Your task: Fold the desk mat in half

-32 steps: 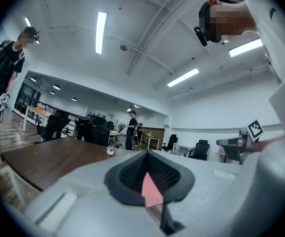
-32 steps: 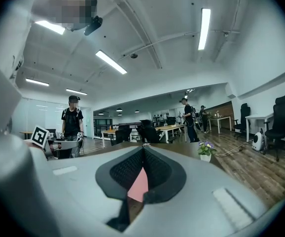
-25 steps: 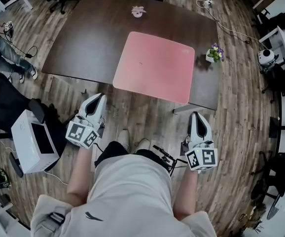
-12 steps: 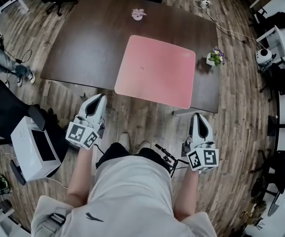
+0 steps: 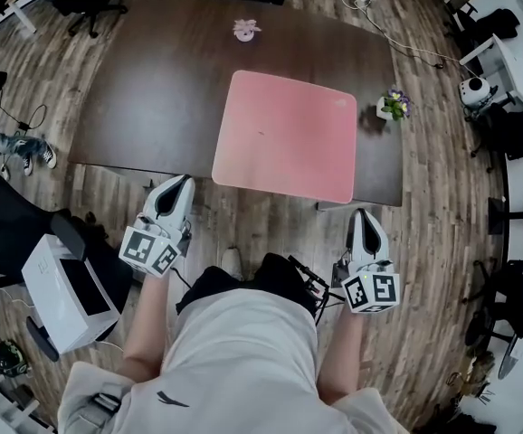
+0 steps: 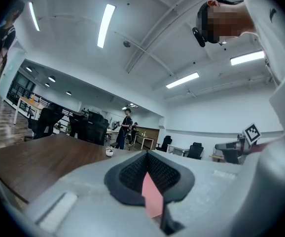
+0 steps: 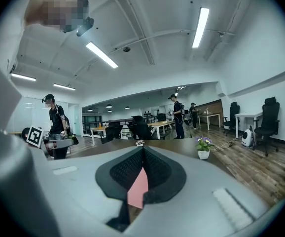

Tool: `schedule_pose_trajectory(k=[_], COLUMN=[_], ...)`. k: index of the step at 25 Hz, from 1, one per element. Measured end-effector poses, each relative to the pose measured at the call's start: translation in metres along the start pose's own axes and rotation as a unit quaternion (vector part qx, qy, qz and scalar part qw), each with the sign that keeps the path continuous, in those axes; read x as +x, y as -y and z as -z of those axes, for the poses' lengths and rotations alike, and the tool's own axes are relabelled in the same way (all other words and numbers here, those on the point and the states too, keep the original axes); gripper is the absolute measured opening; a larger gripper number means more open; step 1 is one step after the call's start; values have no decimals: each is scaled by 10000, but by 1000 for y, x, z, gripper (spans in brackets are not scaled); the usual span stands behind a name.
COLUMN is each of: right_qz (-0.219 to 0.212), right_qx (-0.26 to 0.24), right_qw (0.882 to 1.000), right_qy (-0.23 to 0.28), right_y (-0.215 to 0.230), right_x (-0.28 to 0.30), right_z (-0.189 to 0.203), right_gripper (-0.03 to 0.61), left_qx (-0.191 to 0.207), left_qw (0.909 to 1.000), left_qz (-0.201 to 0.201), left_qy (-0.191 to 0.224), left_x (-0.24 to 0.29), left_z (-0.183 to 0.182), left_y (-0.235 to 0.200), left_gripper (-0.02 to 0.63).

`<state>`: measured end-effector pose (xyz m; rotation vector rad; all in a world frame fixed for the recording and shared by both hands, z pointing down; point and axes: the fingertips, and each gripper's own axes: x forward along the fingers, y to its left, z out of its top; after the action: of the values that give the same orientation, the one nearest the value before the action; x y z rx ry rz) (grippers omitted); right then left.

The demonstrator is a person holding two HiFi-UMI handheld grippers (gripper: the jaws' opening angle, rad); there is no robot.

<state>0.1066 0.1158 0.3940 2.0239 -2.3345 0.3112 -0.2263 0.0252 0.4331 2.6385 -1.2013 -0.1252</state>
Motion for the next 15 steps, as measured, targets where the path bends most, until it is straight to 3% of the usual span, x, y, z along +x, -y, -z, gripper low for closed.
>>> schedule_pose_trajectory(k=[7,15], right_qz=[6,-71], right_qx=[-26,51], right_qw=[10000,9999], right_qy=[-54,-63], right_y=[5,29], right_x=[22,60], right_z=[-5,-7], right_gripper=[2,2], left_qx=[290,178], left_qw=[9993,9997], left_qz=[180,2], left_qy=[-145,-180], left_x=[25,58], left_z=[1,7], left_y=[-6,-20], left_gripper=[5,5])
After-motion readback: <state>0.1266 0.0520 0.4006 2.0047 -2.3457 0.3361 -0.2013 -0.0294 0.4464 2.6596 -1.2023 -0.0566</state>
